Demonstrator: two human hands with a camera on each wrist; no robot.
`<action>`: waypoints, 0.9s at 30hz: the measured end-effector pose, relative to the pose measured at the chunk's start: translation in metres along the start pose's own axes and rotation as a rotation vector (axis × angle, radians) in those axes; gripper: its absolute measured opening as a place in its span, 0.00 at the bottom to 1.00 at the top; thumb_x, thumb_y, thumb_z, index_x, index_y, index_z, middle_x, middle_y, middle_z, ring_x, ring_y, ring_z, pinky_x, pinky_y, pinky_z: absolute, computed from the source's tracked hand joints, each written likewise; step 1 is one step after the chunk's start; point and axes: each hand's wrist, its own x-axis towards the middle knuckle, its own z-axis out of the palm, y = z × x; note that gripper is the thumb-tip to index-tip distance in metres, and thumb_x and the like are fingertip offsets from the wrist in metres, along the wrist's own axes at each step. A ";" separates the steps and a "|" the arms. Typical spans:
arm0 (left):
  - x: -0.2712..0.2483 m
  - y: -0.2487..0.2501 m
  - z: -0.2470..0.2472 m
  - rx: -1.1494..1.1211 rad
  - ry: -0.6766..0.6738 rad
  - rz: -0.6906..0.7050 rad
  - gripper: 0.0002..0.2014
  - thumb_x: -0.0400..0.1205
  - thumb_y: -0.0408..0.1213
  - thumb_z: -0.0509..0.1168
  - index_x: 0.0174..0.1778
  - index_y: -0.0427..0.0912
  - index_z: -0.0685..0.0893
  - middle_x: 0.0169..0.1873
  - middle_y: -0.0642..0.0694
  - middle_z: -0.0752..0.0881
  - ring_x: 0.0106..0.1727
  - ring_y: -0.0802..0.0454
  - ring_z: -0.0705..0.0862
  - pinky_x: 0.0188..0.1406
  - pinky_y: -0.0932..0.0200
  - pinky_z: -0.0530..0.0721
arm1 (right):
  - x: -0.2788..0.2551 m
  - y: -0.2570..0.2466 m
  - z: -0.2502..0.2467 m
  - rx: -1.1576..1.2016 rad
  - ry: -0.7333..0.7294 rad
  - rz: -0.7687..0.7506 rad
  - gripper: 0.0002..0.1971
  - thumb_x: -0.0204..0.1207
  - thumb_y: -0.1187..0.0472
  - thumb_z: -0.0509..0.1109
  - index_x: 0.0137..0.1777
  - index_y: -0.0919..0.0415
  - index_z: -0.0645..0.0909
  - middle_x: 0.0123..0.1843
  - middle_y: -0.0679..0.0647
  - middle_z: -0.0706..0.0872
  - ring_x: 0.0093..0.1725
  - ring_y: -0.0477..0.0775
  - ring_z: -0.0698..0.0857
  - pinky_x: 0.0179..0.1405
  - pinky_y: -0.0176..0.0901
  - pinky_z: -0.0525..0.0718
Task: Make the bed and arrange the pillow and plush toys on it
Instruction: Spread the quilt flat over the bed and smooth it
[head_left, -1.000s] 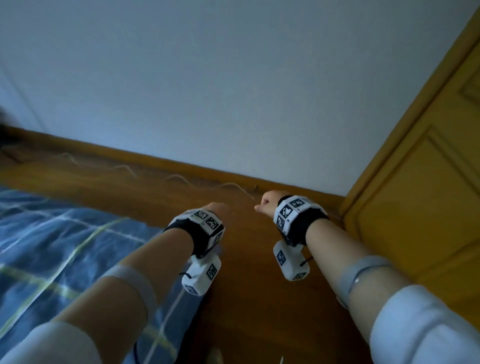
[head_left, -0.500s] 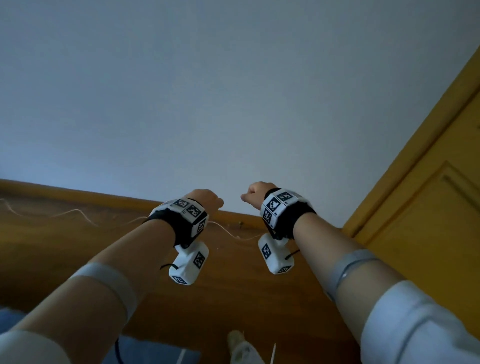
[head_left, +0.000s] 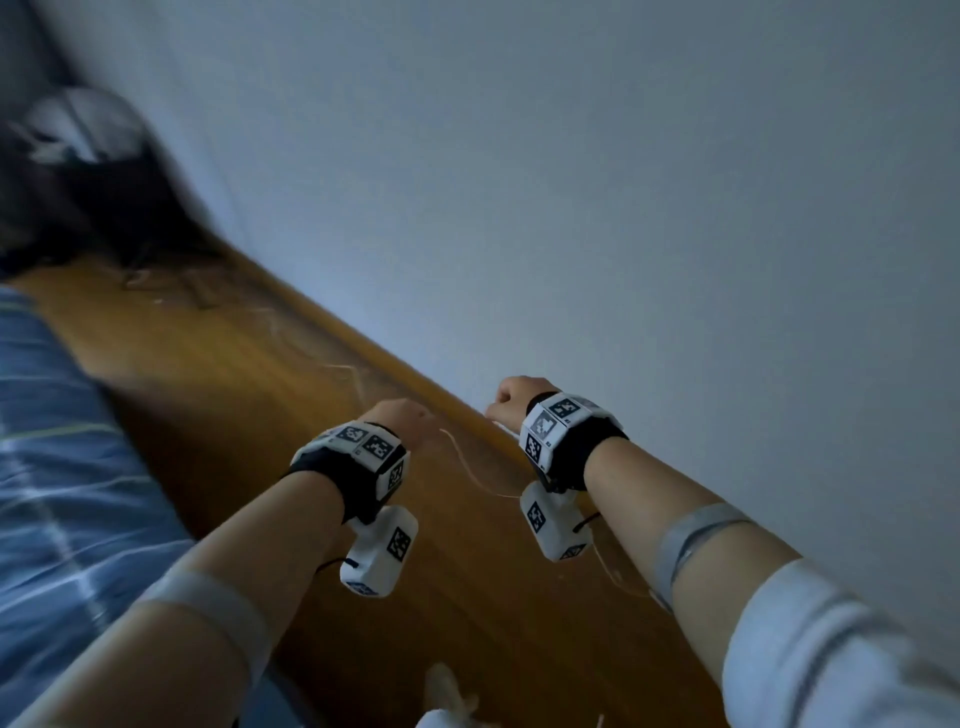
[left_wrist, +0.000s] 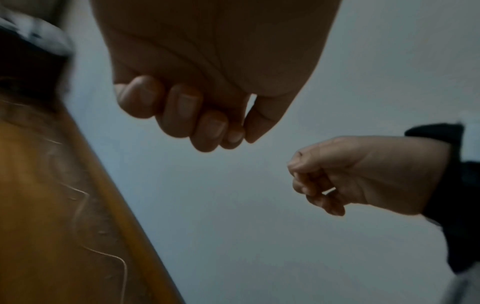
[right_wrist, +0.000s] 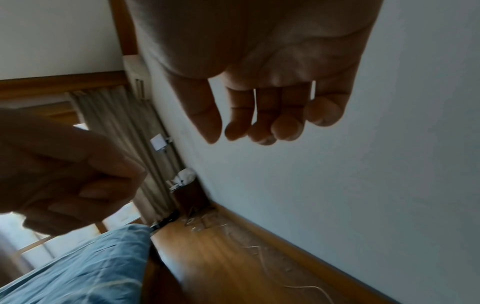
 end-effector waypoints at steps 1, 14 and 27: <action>0.010 -0.019 -0.010 -0.039 0.016 -0.046 0.16 0.86 0.33 0.51 0.65 0.32 0.78 0.61 0.36 0.81 0.62 0.41 0.80 0.59 0.54 0.78 | 0.019 -0.020 0.000 -0.015 -0.019 -0.046 0.05 0.77 0.56 0.62 0.46 0.58 0.73 0.44 0.55 0.79 0.42 0.56 0.77 0.42 0.43 0.75; 0.155 -0.247 -0.171 -0.495 0.241 -0.412 0.16 0.81 0.41 0.54 0.27 0.45 0.74 0.29 0.49 0.75 0.29 0.54 0.72 0.27 0.62 0.69 | 0.258 -0.300 -0.004 -0.193 -0.108 -0.460 0.03 0.76 0.56 0.65 0.45 0.54 0.75 0.45 0.51 0.81 0.46 0.53 0.80 0.46 0.43 0.79; 0.331 -0.446 -0.278 -0.581 0.223 -0.521 0.15 0.82 0.42 0.56 0.52 0.38 0.84 0.42 0.45 0.81 0.43 0.50 0.79 0.44 0.58 0.77 | 0.503 -0.504 0.028 -0.251 -0.268 -0.566 0.09 0.76 0.57 0.66 0.53 0.59 0.79 0.49 0.55 0.83 0.46 0.52 0.80 0.44 0.42 0.77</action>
